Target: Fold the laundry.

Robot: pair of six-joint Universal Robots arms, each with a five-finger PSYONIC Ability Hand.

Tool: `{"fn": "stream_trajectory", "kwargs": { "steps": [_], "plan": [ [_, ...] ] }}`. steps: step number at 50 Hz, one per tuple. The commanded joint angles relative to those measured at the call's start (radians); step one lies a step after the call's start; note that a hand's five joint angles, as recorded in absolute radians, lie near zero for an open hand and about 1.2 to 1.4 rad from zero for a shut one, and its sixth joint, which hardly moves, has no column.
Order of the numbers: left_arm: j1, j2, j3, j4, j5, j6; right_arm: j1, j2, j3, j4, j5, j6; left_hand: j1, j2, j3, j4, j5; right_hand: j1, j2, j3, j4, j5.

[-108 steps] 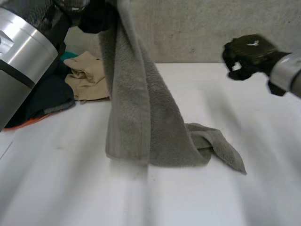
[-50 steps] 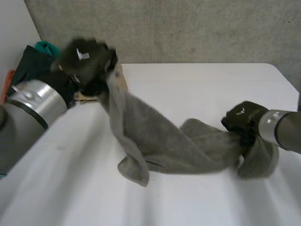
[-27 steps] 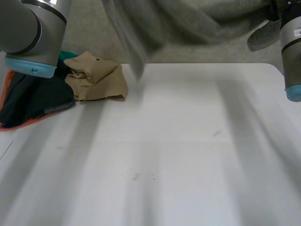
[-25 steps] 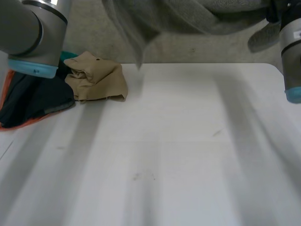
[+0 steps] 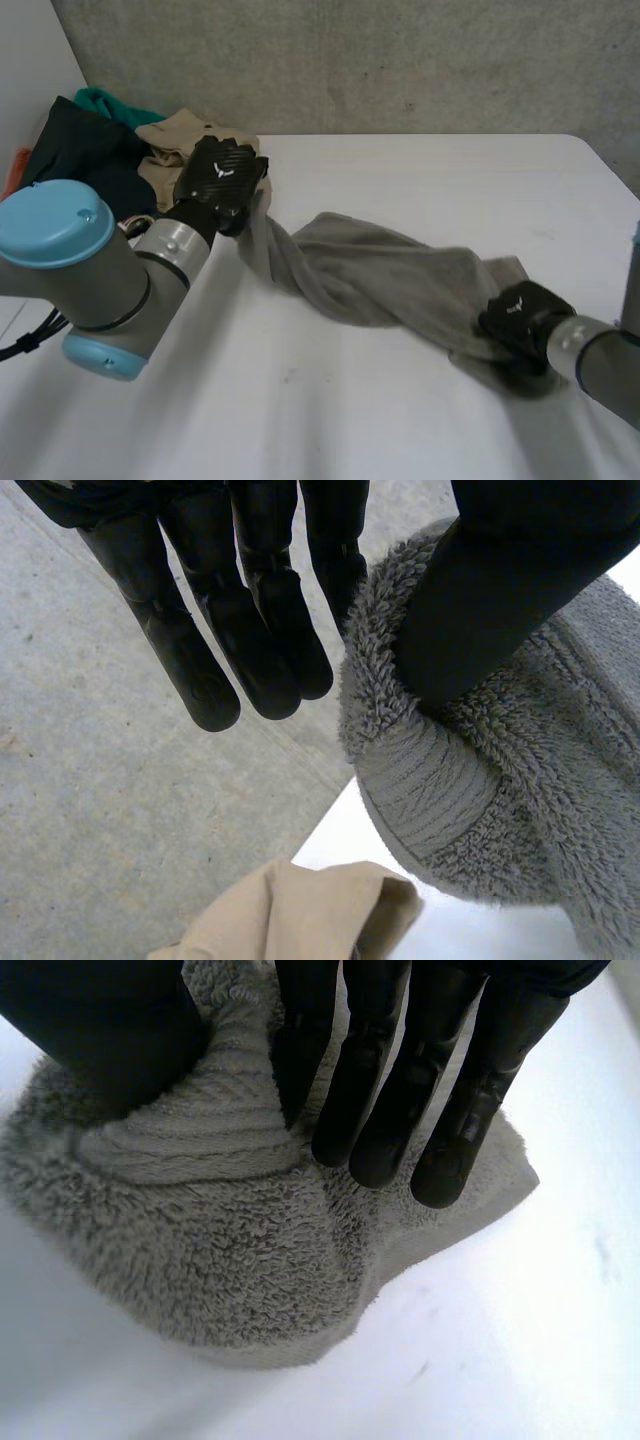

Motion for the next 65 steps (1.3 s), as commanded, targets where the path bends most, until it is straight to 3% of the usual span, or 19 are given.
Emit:
{"fn": "stream_trajectory", "kwargs": {
  "steps": [1, 2, 4, 8, 13, 18, 26, 33, 43, 48, 58, 65],
  "plan": [
    [0.004, 0.064, -0.049, -0.001, 0.002, 0.000, -0.030, -0.145, 0.020, 0.267, -0.025, -0.021, 0.263, 0.195, 0.200, 0.194, 0.262, 0.340, 0.216, 0.214, 0.206, 0.239],
    [0.004, 0.068, -0.050, -0.001, 0.005, 0.000, -0.032, -0.159, 0.003, 0.315, -0.040, -0.020, 0.263, 0.195, 0.200, 0.194, 0.262, -0.199, -0.324, -0.325, -0.334, -0.300],
    [0.005, 0.081, -0.052, -0.001, 0.010, -0.002, -0.033, -0.185, -0.017, 0.332, -0.072, -0.011, 0.263, 0.195, 0.200, 0.194, 0.262, -0.687, -0.812, -0.813, -0.822, -0.788],
    [0.007, 0.084, -0.052, -0.001, 0.016, 0.000, -0.029, -0.217, -0.091, 0.301, -0.135, 0.035, 0.263, 0.195, 0.200, 0.194, 0.262, -0.733, -0.858, -0.859, -0.868, -0.834],
    [0.002, 0.085, -0.046, -0.001, 0.016, 0.000, -0.033, -0.173, -0.249, 0.286, -0.163, 0.236, 0.263, 0.195, 0.200, 0.194, 0.262, -0.739, -0.864, -0.865, -0.873, -0.840],
    [0.001, 0.088, -0.036, -0.001, 0.016, -0.002, -0.021, 0.046, -0.433, 0.286, -0.159, 0.356, 0.263, 0.195, 0.200, 0.194, 0.262, -0.716, -0.840, -0.841, -0.850, -0.817],
    [0.001, 0.101, -0.030, 0.001, 0.021, -0.002, -0.018, 0.287, -0.597, 0.283, -0.116, 0.371, 0.263, 0.195, 0.200, 0.194, 0.262, -0.704, -0.829, -0.830, -0.838, -0.805],
    [-0.001, 0.113, -0.030, -0.001, 0.021, -0.002, -0.015, 0.366, -0.611, 0.205, -0.068, 0.367, 0.263, 0.195, 0.200, 0.194, 0.262, -0.648, -0.773, -0.774, -0.783, -0.749],
    [-0.001, 0.114, -0.026, -0.001, 0.021, 0.000, -0.015, 0.392, -0.599, 0.159, -0.060, 0.367, 0.263, 0.195, 0.200, 0.194, 0.262, -0.490, -0.615, -0.616, -0.625, -0.591],
    [-0.001, 0.117, -0.026, -0.001, 0.019, 0.000, -0.017, 0.375, -0.576, 0.160, -0.065, 0.373, 0.263, 0.195, 0.200, 0.194, 0.262, 0.338, 0.213, 0.212, 0.204, 0.237],
    [0.004, 0.154, -0.027, -0.010, 0.016, -0.002, -0.041, 0.226, -0.465, 0.182, -0.074, 0.364, 0.263, 0.195, 0.200, 0.194, 0.262, 0.340, 0.216, 0.214, 0.206, 0.239],
    [0.012, 0.171, -0.043, -0.015, 0.022, 0.001, -0.093, 0.102, -0.392, 0.405, -0.088, 0.234, 0.263, 0.195, 0.200, 0.194, 0.262, 0.340, 0.216, 0.214, 0.206, 0.239]
  ]
}}
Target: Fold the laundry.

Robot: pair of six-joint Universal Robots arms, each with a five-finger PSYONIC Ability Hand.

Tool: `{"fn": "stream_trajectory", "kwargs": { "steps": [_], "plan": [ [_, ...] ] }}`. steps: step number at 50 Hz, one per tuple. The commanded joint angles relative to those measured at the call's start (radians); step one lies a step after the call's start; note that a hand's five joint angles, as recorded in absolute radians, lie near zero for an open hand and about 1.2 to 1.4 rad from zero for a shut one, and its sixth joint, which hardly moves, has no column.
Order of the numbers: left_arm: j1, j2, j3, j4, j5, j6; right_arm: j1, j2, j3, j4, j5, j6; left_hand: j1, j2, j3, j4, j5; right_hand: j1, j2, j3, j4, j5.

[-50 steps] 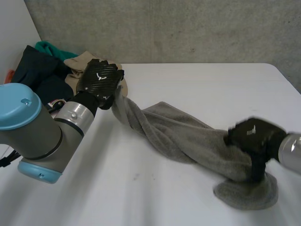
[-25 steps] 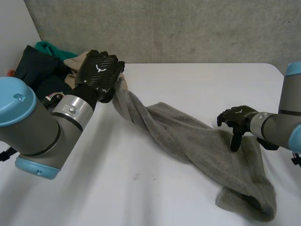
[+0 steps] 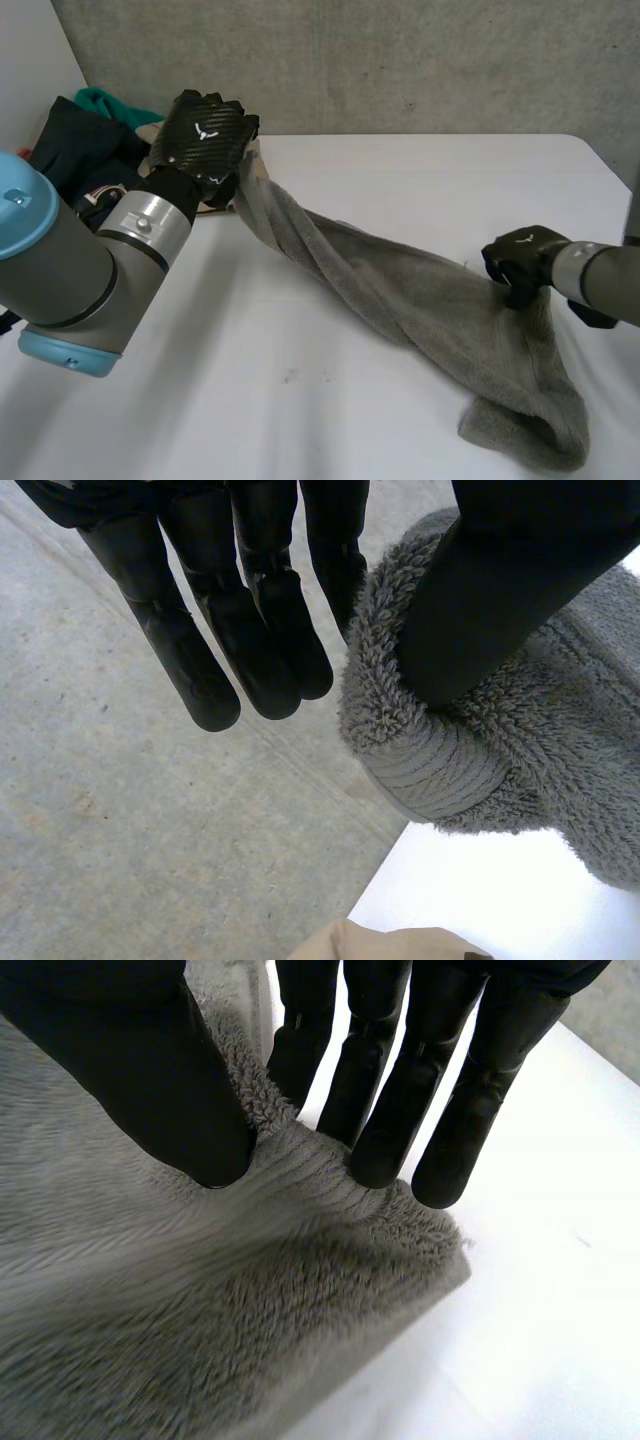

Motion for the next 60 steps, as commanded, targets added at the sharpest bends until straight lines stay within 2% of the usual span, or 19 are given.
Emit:
{"fn": "stream_trajectory", "kwargs": {
  "steps": [1, 2, 5, 9, 12, 16, 17, 21, 25, 29, 33, 40, 49, 52, 58, 59, 60],
  "plan": [
    [0.007, 0.015, -0.013, -0.008, 0.005, 0.005, -0.045, -0.117, 0.073, 0.211, -0.010, -0.152, 0.263, 0.195, 0.200, 0.194, 0.262, 0.342, 0.215, 0.216, 0.209, 0.240],
    [0.008, 0.012, -0.013, -0.011, 0.007, 0.005, -0.051, -0.122, 0.078, 0.222, -0.014, -0.202, 0.263, 0.195, 0.200, 0.194, 0.262, 0.342, 0.215, 0.216, 0.209, 0.240],
    [0.012, -0.011, 0.000, -0.005, 0.024, 0.005, -0.048, -0.122, 0.064, 0.188, -0.034, -0.227, 0.263, 0.195, 0.200, 0.194, 0.262, 0.342, 0.215, 0.216, 0.209, 0.240],
    [0.015, -0.112, 0.089, 0.003, 0.048, 0.017, -0.042, -0.073, -0.020, 0.046, -0.031, -0.172, 0.263, 0.195, 0.200, 0.194, 0.262, 0.342, 0.215, 0.216, 0.209, 0.240],
    [0.015, -0.180, 0.252, -0.002, 0.047, 0.040, -0.039, -0.035, -0.153, -0.095, -0.008, -0.054, 0.263, 0.195, 0.200, 0.194, 0.262, 0.342, 0.215, 0.216, 0.209, 0.240],
    [0.018, -0.220, 0.460, 0.026, 0.053, 0.054, -0.020, -0.041, -0.299, -0.279, 0.038, 0.099, 0.263, 0.195, 0.200, 0.194, 0.262, 0.342, 0.215, 0.216, 0.209, 0.240],
    [0.018, -0.227, 0.506, 0.038, 0.053, 0.052, -0.004, -0.054, -0.339, -0.379, 0.065, 0.154, 0.263, 0.195, 0.200, 0.194, 0.262, 0.342, 0.215, 0.216, 0.209, 0.240],
    [0.019, -0.243, 0.681, 0.116, 0.041, 0.045, 0.026, -0.131, -0.356, -0.616, 0.154, 0.214, 0.263, 0.195, 0.200, 0.194, 0.262, 0.342, 0.215, 0.216, 0.209, 0.240],
    [0.028, -0.234, 0.723, 0.213, 0.037, 0.023, 0.047, -0.191, -0.326, -0.718, 0.191, 0.211, 0.263, 0.195, 0.200, 0.194, 0.262, 0.342, 0.215, 0.216, 0.209, 0.240],
    [0.031, -0.217, 0.676, 0.262, 0.044, -0.021, 0.055, -0.228, -0.254, -0.717, 0.178, 0.211, 0.263, 0.195, 0.200, 0.194, 0.262, 0.342, 0.215, 0.216, 0.209, 0.240],
    [0.045, -0.154, 0.504, 0.276, 0.063, -0.067, 0.056, -0.269, -0.124, -0.708, 0.153, 0.210, 0.263, 0.195, 0.200, 0.194, 0.262, 0.342, 0.215, 0.216, 0.209, 0.240],
    [0.085, -0.094, 0.154, 0.273, 0.200, -0.072, 0.053, -0.302, 0.150, -0.619, 0.078, 0.208, 0.263, 0.195, 0.200, 0.194, 0.262, 0.342, 0.215, 0.216, 0.209, 0.240],
    [0.093, -0.088, -0.215, 0.265, 0.381, -0.032, 0.041, -0.179, 0.365, -0.590, 0.055, 0.103, 0.263, 0.195, 0.200, 0.194, 0.262, 0.342, 0.215, 0.216, 0.209, 0.240],
    [0.094, -0.073, -0.269, 0.257, 0.415, 0.002, 0.043, -0.177, 0.391, -0.588, 0.055, 0.072, 0.263, 0.195, 0.200, 0.194, 0.262, 0.342, 0.215, 0.216, 0.209, 0.240],
    [0.119, -0.050, -0.297, 0.201, 0.419, 0.083, 0.040, -0.188, 0.395, -0.581, 0.064, 0.069, 0.263, 0.195, 0.200, 0.194, 0.262, 0.342, 0.215, 0.216, 0.209, 0.240],
    [0.128, -0.042, -0.297, 0.182, 0.419, 0.094, 0.040, -0.197, 0.395, -0.579, 0.064, 0.073, 0.240, 0.172, 0.177, 0.171, 0.239, 0.342, 0.215, 0.216, 0.209, 0.240],
    [0.146, -0.021, -0.297, 0.141, 0.422, 0.117, 0.038, -0.206, 0.397, -0.577, 0.062, 0.078, -0.069, -0.136, -0.131, -0.138, -0.069, 0.342, 0.215, 0.216, 0.209, 0.240]
  ]
}}
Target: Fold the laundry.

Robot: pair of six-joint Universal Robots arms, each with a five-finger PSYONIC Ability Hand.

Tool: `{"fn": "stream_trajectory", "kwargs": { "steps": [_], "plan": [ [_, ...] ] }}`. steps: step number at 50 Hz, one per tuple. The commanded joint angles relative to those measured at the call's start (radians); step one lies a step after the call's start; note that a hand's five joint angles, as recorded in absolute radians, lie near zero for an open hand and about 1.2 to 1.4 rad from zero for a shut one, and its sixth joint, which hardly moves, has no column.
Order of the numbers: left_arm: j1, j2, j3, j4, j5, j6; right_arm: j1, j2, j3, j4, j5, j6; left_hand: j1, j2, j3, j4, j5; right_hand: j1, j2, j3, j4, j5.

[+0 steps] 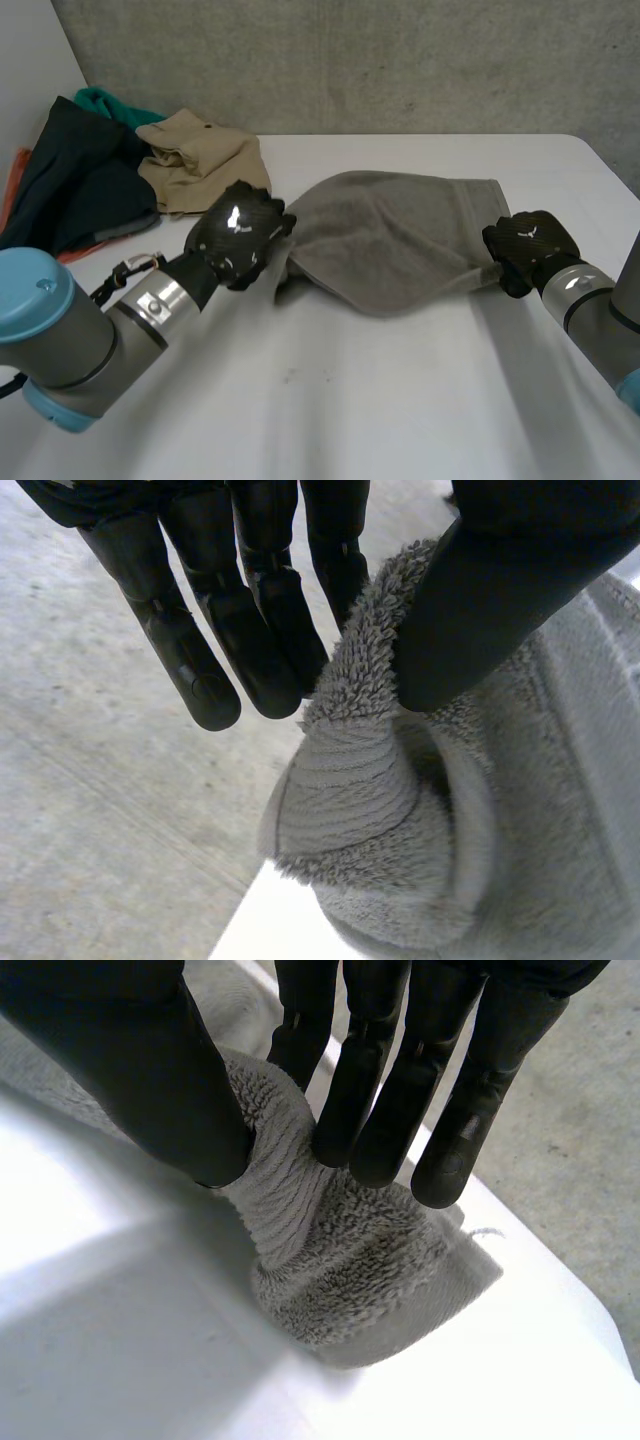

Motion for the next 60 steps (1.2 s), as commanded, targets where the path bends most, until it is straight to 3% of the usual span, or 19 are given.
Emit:
{"fn": "stream_trajectory", "kwargs": {
  "steps": [1, 4, 10, 14, 17, 22, 23, 26, 27, 31, 36, 44, 54, 60],
  "plan": [
    [0.055, 0.063, -0.022, -0.131, 0.010, 0.119, -0.004, -0.039, 0.000, 0.010, 0.007, 0.005, -0.249, -0.318, -0.312, -0.318, -0.250, 0.340, 0.212, 0.216, 0.208, 0.240],
    [0.069, 0.115, -0.007, -0.224, 0.009, 0.156, -0.004, -0.068, 0.006, 0.015, -0.003, 0.010, -0.737, -0.805, -0.799, -0.806, -0.737, 0.340, 0.212, 0.216, 0.208, 0.240],
    [0.068, 0.215, 0.050, -0.370, 0.001, 0.141, -0.004, -0.080, 0.015, 0.028, -0.026, 0.013, -0.803, -0.871, -0.866, -0.872, -0.803, 0.340, 0.212, 0.216, 0.208, 0.240],
    [0.054, 0.243, 0.101, -0.430, -0.013, 0.052, -0.002, -0.091, 0.017, 0.051, -0.028, 0.013, -0.797, -0.865, -0.860, -0.866, -0.798, 0.340, 0.212, 0.216, 0.208, 0.240],
    [0.033, 0.247, 0.136, -0.456, -0.060, -0.086, -0.002, -0.094, 0.017, 0.065, -0.028, 0.013, -0.785, -0.854, -0.848, -0.854, -0.786, 0.340, 0.212, 0.216, 0.208, 0.240],
    [-0.018, 0.229, 0.170, -0.470, -0.242, -0.270, -0.002, -0.124, 0.017, 0.105, -0.023, 0.013, -0.765, -0.833, -0.828, -0.834, -0.765, 0.340, 0.212, 0.216, 0.208, 0.240],
    [-0.036, 0.214, 0.182, -0.470, -0.323, -0.310, -0.002, -0.131, 0.017, 0.111, -0.022, 0.013, -0.759, -0.827, -0.822, -0.828, -0.759, 0.340, 0.212, 0.216, 0.208, 0.240],
    [-0.085, 0.175, 0.214, -0.473, -0.442, -0.349, -0.002, -0.154, 0.017, 0.125, -0.020, 0.011, -0.756, -0.824, -0.819, -0.825, -0.756, 0.340, 0.212, 0.216, 0.208, 0.240],
    [-0.133, 0.151, 0.242, -0.476, -0.515, -0.363, -0.002, -0.158, 0.017, 0.126, -0.020, 0.013, -0.750, -0.818, -0.813, -0.819, -0.751, 0.340, 0.212, 0.216, 0.208, 0.240],
    [-0.258, 0.096, 0.300, -0.510, -0.673, -0.375, -0.004, -0.172, 0.017, 0.126, -0.020, 0.011, -0.738, -0.807, -0.801, -0.807, -0.739, 0.340, 0.212, 0.216, 0.208, 0.240],
    [-0.352, 0.033, 0.339, -0.542, -0.761, -0.406, -0.010, -0.172, 0.021, 0.125, -0.020, 0.011, -0.738, -0.807, -0.801, -0.807, -0.739, 0.340, 0.212, 0.216, 0.208, 0.240],
    [-0.395, -0.049, 0.395, -0.542, -0.835, -0.550, -0.009, -0.172, 0.034, 0.125, -0.028, 0.010, -0.609, -0.678, -0.672, -0.678, -0.610, 0.340, 0.212, 0.216, 0.208, 0.240],
    [-0.460, -0.216, 0.414, -0.569, -0.951, -0.554, -0.021, -0.171, 0.037, 0.117, -0.026, 0.010, -0.574, -0.642, -0.637, -0.643, -0.574, 0.340, 0.212, 0.216, 0.208, 0.240],
    [-0.480, -0.210, 0.363, -0.568, -1.008, -0.564, -0.058, -0.171, 0.028, 0.114, -0.032, 0.008, -0.580, -0.648, -0.643, -0.649, -0.580, 0.340, 0.212, 0.216, 0.208, 0.240]
  ]
}}
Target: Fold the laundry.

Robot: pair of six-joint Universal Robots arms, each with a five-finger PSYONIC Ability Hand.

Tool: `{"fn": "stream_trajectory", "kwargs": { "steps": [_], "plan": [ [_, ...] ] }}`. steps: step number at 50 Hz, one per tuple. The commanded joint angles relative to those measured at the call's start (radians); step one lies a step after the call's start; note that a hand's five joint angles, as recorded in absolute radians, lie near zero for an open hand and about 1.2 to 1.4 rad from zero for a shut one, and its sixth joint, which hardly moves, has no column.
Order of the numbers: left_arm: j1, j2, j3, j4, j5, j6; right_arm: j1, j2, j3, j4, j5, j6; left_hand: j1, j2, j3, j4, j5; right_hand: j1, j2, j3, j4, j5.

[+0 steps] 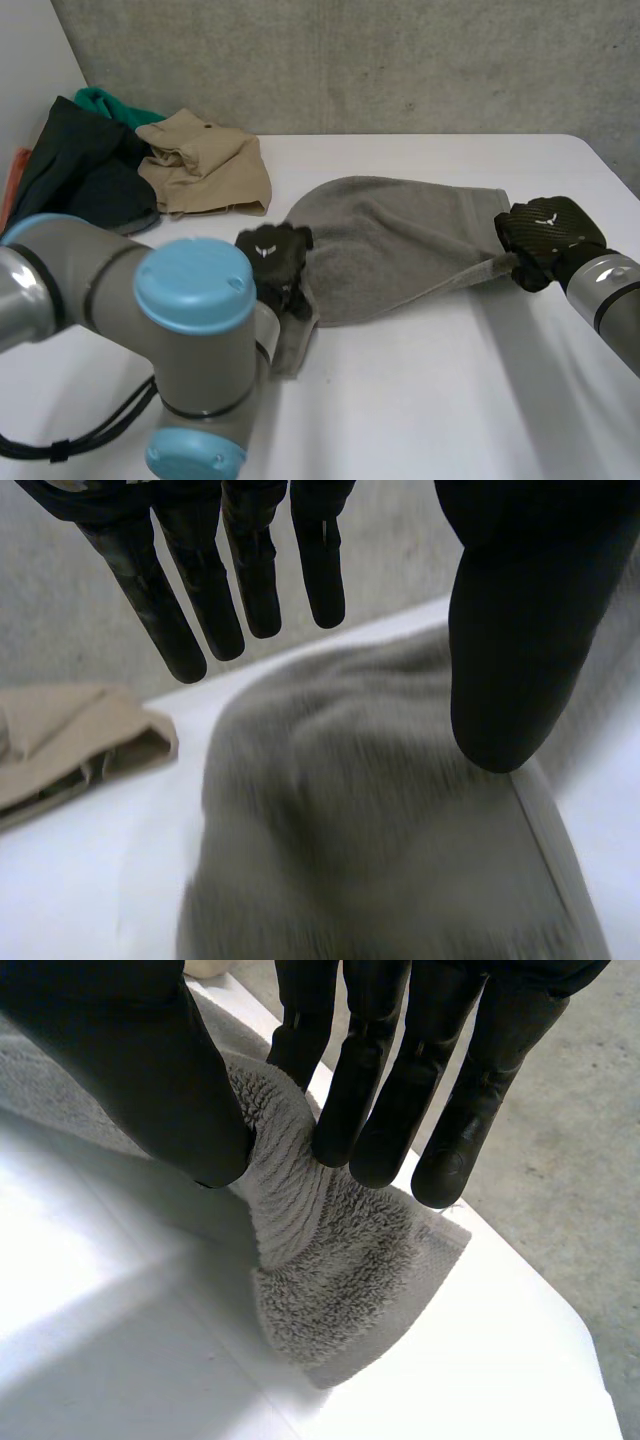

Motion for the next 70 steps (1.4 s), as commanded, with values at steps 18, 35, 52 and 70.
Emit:
{"fn": "stream_trajectory", "kwargs": {
  "steps": [18, 35, 52, 70],
  "plan": [
    [-0.019, -0.091, -0.062, 0.096, -0.115, 0.023, -0.036, 0.001, -0.003, -0.004, -0.009, -0.001, 0.620, 0.618, 0.619, 0.613, 0.607, 0.340, 0.212, 0.216, 0.208, 0.240],
    [0.116, 0.223, -0.179, -0.008, 0.042, 0.165, -0.077, -0.084, -0.061, 0.103, -0.012, -0.064, 0.925, 0.922, 0.924, 0.918, 0.911, 0.340, 0.212, 0.216, 0.208, 0.240],
    [0.035, 0.116, -0.240, -0.040, 0.147, 0.050, -0.073, -0.084, -0.032, 0.126, -0.041, -0.082, -0.158, -0.161, -0.159, -0.165, -0.172, 0.340, 0.212, 0.216, 0.208, 0.240],
    [0.007, -0.051, -0.087, -0.006, 0.011, 0.058, -0.079, -0.081, -0.027, 0.118, -0.037, -0.090, 0.925, 0.922, 0.924, 0.918, 0.911, 0.340, 0.212, 0.216, 0.208, 0.240]
  ]
}}
